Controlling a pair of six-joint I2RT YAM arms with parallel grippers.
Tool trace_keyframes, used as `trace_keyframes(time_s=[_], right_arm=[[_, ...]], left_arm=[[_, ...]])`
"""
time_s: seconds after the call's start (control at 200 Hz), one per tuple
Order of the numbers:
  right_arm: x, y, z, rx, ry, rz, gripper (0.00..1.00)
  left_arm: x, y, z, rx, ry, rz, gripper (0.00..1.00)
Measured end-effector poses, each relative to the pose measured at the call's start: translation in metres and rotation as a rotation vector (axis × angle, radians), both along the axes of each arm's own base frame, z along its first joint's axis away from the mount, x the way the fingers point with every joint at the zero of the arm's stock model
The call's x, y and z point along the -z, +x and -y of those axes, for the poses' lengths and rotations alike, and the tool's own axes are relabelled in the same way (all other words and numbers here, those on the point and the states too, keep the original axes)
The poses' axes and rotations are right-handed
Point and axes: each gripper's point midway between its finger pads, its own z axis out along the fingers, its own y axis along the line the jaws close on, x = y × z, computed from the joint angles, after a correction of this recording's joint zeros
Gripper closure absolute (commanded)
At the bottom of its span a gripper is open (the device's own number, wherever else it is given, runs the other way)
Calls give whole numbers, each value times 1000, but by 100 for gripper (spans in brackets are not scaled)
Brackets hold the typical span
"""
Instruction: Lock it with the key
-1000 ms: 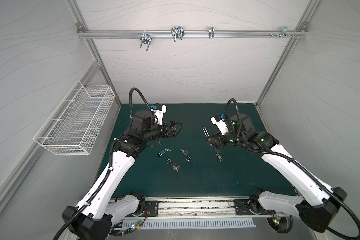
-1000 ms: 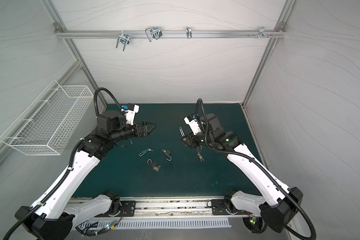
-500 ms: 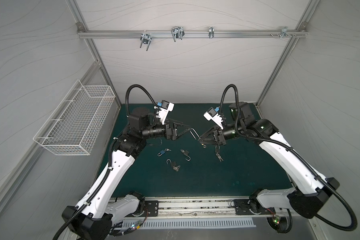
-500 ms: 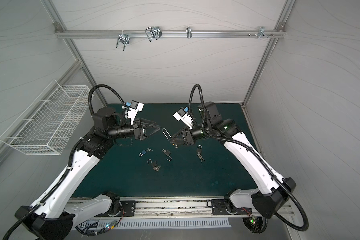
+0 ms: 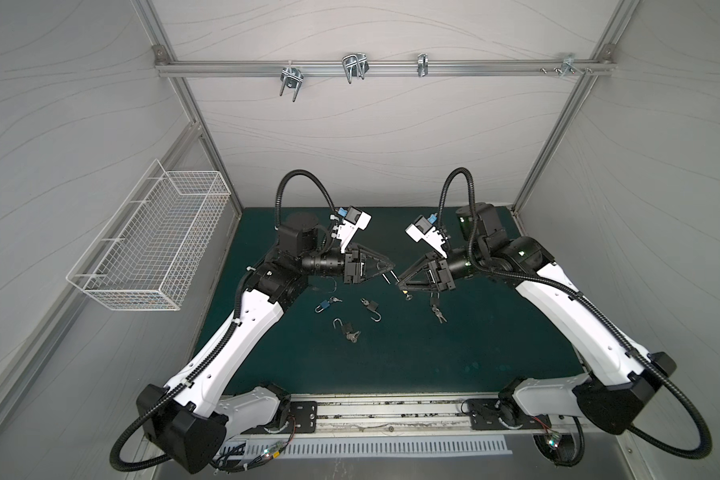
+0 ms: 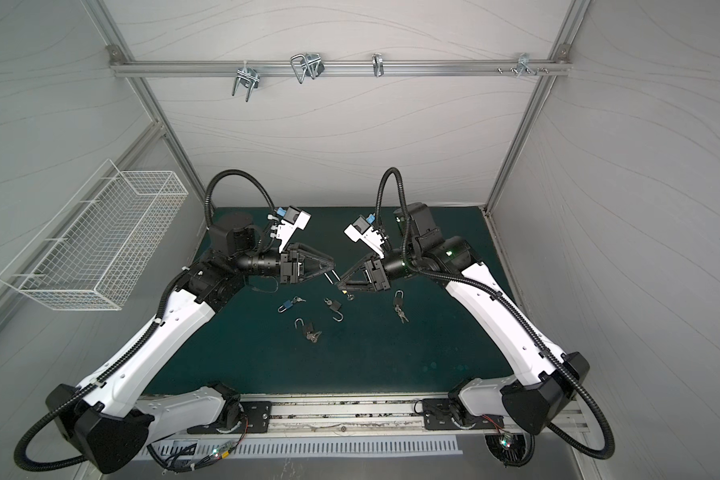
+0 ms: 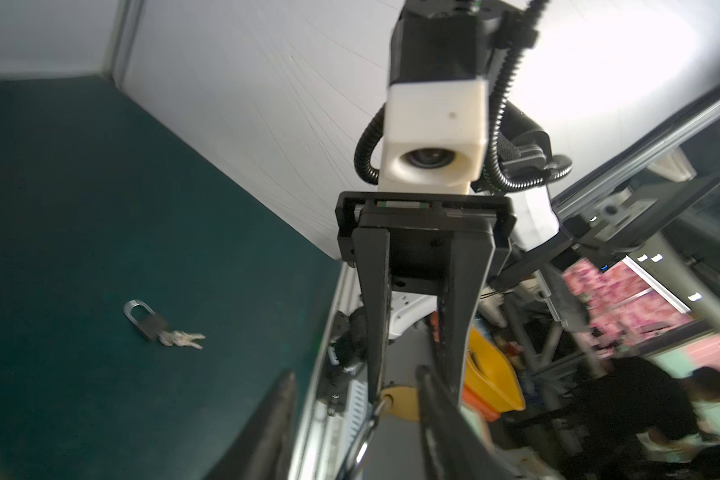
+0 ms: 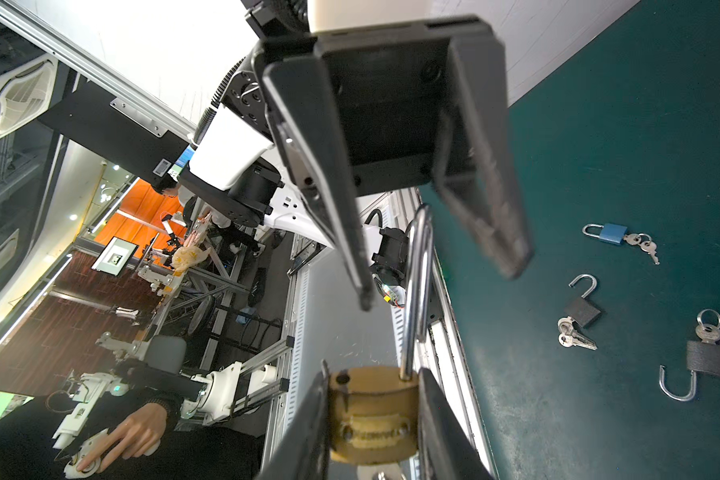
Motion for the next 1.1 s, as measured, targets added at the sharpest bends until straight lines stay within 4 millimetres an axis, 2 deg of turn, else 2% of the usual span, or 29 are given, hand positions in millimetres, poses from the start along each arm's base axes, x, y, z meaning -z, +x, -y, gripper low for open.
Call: trace_keyframes(time_s=[0.195, 0.355, 0.405, 0.42, 0.425, 0.445, 0.455, 0.48, 0.53, 0.56, 0.65, 0.73, 0.9, 0.99, 1.1], right_arm=[[3, 4, 0, 22, -13, 13, 100], [3, 7, -1, 27, -11, 48, 99], [4, 9, -1, 32, -13, 55, 77], [4, 9, -1, 32, -13, 57, 65], [4, 9, -1, 33, -13, 57, 65], [3, 9, -1, 35, -10, 71, 53], [3, 9, -1, 38, -12, 78, 40], [2, 10, -2, 52, -9, 104, 22], [0, 12, -1, 79, -1, 152, 9], [-4, 13, 1, 102, 13, 196, 6], [-15, 12, 12, 190, 60, 322, 1], [-32, 13, 25, 290, 136, 440, 1], [-51, 25, 36, 458, 266, 547, 1], [-54, 34, 34, 496, 301, 564, 6], [-51, 43, 27, 501, 331, 585, 17]], left_arm=[[-3, -3, 1, 11, -5, -1, 100], [-4, -2, 1, 2, -6, -14, 100], [-4, -1, 1, 1, -6, -17, 100], [-4, -1, 1, 1, -6, -18, 100], [-4, -1, 1, 0, -6, -19, 100], [-4, 1, 1, -13, -6, -24, 100], [-5, 1, 1, -15, -7, -25, 100], [-6, 3, 1, -29, -10, -28, 100], [-9, 8, 0, -62, -15, -24, 100], [-11, 10, 0, -77, -22, -19, 100], [-21, 16, -3, -141, -47, -1, 100], [-32, 19, -8, -201, -76, 16, 100], [-63, 24, -20, -304, -178, 46, 100], [-73, 28, -24, -345, -233, 38, 100], [-77, 33, -28, -383, -283, 4, 100]])
